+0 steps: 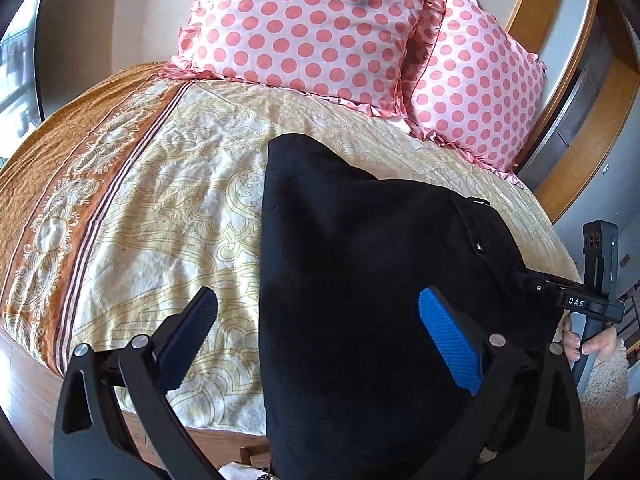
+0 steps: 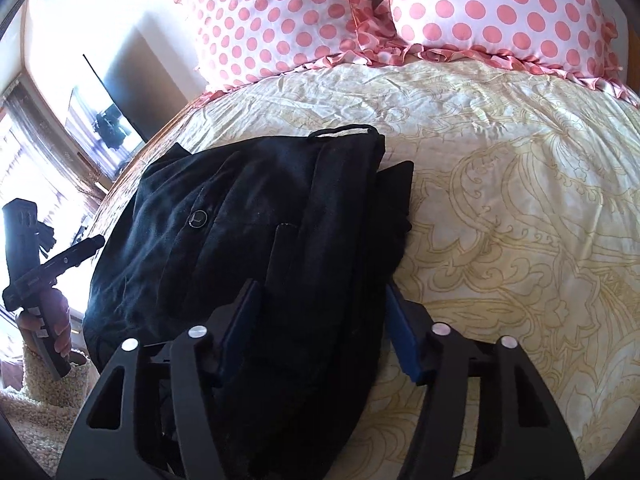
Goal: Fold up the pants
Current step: 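Grasp the trouser leg end with the left gripper while the right grasps the waistband, then lift and fold the leg end over with the left gripper while the right holds the waistband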
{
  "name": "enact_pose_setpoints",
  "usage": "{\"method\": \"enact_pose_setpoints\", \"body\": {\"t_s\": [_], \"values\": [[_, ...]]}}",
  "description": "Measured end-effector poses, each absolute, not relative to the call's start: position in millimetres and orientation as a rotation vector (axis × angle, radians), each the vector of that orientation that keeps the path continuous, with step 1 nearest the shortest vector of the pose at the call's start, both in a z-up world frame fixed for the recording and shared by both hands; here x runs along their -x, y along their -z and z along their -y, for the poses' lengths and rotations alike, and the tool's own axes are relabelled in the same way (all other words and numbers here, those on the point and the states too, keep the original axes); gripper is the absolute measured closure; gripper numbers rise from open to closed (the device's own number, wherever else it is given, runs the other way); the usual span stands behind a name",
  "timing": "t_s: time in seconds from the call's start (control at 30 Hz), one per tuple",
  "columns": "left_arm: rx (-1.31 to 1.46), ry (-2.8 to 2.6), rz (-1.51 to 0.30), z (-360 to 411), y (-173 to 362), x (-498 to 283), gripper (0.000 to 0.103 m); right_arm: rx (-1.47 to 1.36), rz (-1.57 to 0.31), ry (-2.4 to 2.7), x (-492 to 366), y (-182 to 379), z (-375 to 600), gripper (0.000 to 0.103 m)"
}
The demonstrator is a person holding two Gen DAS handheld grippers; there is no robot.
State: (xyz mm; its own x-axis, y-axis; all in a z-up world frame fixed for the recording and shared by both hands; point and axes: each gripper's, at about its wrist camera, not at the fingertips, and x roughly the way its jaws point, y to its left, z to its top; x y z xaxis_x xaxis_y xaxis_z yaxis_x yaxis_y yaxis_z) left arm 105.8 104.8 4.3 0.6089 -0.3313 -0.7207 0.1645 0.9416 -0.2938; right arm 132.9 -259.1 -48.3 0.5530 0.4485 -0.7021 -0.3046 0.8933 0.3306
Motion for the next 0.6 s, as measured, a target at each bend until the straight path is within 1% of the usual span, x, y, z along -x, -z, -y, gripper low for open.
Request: {"method": "enact_pose_setpoints", "body": {"t_s": [0.03, 0.07, 0.33, 0.53, 0.57, 0.6], "values": [[0.218, 0.301, -0.881, -105, -3, -109, 0.002, -0.179, -0.873, -0.458, -132, 47, 258, 0.053], [0.232, 0.311, -0.890, -105, -2, -111, 0.002, -0.199, -0.872, -0.493, -131, 47, 256, 0.070], [0.330, 0.411, -0.969, -102, 7, -130, 0.002, 0.022, -0.782, -0.414, -112, 33, 229, 0.075], [0.366, 0.437, -1.021, -99, 16, -148, 0.004, -0.014, -0.798, -0.421, -115, 39, 234, 0.075], [0.379, 0.436, -1.033, -100, 18, -151, 0.005, -0.024, -0.803, -0.424, -116, 40, 235, 0.074], [0.390, 0.429, -1.047, -101, 20, -154, 0.009, -0.038, -0.809, -0.425, -117, 41, 236, 0.073]]}}
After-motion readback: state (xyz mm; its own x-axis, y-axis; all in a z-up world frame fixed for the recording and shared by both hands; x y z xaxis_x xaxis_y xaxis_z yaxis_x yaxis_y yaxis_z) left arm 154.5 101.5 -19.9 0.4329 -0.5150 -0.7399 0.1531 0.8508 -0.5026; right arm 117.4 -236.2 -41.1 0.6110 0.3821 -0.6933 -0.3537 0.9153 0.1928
